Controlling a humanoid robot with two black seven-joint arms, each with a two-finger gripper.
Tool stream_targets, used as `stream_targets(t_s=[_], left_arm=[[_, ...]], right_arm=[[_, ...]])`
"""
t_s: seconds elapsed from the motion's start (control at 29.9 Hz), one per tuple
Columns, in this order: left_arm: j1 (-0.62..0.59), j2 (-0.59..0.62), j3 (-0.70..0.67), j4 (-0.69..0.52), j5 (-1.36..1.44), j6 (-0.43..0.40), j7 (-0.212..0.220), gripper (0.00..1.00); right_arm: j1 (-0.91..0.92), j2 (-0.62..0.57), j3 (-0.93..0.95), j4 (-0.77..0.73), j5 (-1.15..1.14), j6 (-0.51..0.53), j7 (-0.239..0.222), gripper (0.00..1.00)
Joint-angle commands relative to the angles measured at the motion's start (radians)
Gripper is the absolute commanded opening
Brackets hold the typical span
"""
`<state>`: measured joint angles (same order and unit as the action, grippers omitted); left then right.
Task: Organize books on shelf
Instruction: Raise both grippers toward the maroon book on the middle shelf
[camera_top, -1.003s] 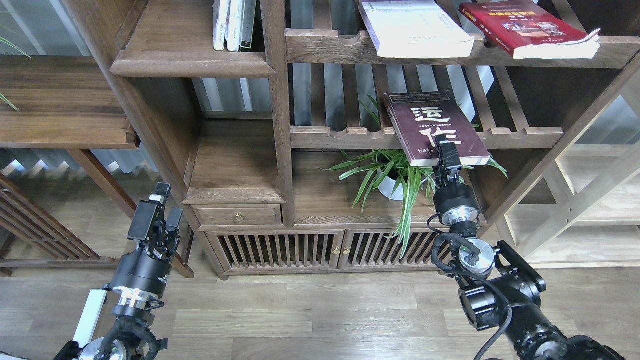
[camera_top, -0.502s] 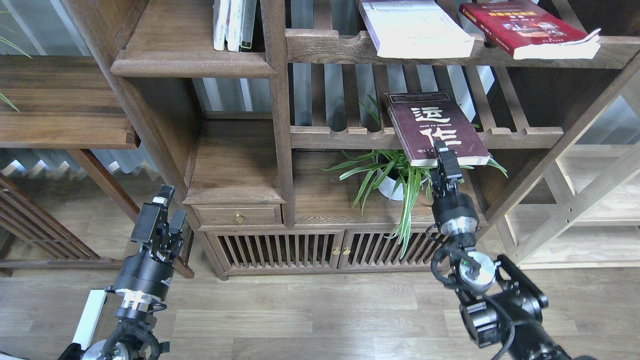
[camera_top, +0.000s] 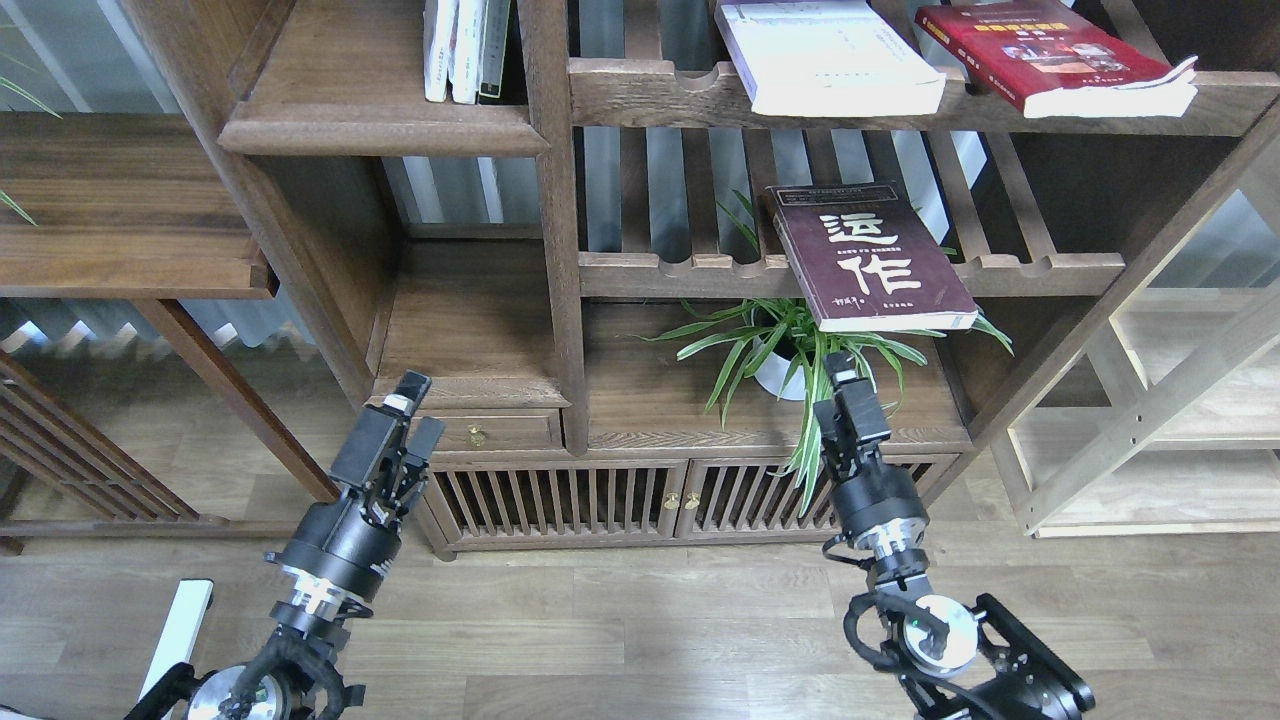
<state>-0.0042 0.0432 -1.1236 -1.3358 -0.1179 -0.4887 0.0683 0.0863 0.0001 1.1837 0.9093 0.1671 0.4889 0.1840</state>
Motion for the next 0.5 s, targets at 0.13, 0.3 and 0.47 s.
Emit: stream_targets(t_s=[0.13,0.3,0.47], left_arm=[[0.000,0.015,0.041,0.003,-0.002,0.000,0.010,0.99],[0.001,0.017,0.045,0.001,0.000,0.000,0.010,0.99],[0.015,0.020,0.047,0.003,0.000,0.000,0.008,0.99]], right_arm=[[-0.043,0.000,-0.029,0.016,-0.008,0.000,-0.011,1.00],[-0.051,0.000,-0.027,0.014,-0.012,0.000,-0.012,1.00],[-0.057,0.000,-0.023,0.014,-0.012,0.000,-0.011,1.00]])
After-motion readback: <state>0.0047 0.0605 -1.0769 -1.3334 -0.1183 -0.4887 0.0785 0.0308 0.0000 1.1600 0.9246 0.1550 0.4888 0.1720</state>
